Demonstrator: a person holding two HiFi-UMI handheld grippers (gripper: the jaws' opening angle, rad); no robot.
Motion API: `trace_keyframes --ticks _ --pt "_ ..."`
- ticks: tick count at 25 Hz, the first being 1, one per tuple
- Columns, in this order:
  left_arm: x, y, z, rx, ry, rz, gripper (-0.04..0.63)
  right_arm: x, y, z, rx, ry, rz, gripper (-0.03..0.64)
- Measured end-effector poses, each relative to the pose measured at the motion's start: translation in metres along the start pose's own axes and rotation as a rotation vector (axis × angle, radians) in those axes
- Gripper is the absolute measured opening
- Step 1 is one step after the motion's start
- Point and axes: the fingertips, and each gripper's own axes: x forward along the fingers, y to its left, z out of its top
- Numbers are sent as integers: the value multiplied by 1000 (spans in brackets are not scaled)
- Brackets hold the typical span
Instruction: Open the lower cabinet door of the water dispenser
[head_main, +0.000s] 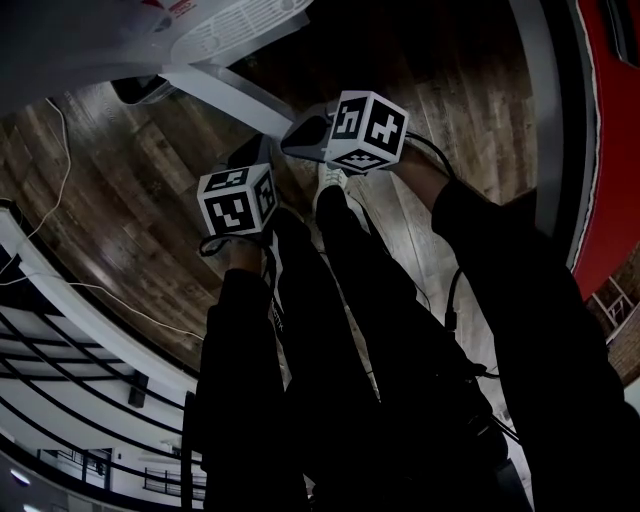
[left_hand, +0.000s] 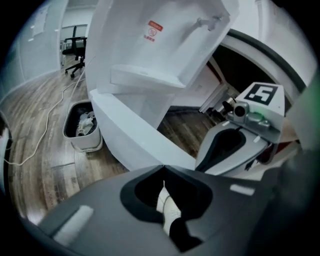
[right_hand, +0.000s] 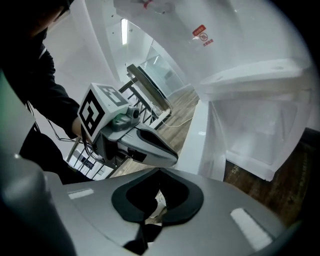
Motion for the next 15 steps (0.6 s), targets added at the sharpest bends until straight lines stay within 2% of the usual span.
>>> trace_keyframes --ticks 2,5,9,15 --pt "1 -7 4 25 3 -11 8 2 3 -2 -34 32 -16 -2" --pt "1 -12 10 9 -11 -29 8 8 3 -6 -75 80 -40 -2" --pt "-1 -14 12 -23 -28 -42 8 14 2 -6 -77 90 -59 -2" --pt "-4 -13 14 -44 -40 -49 8 13 -8 -7 -78 122 -133 -2"
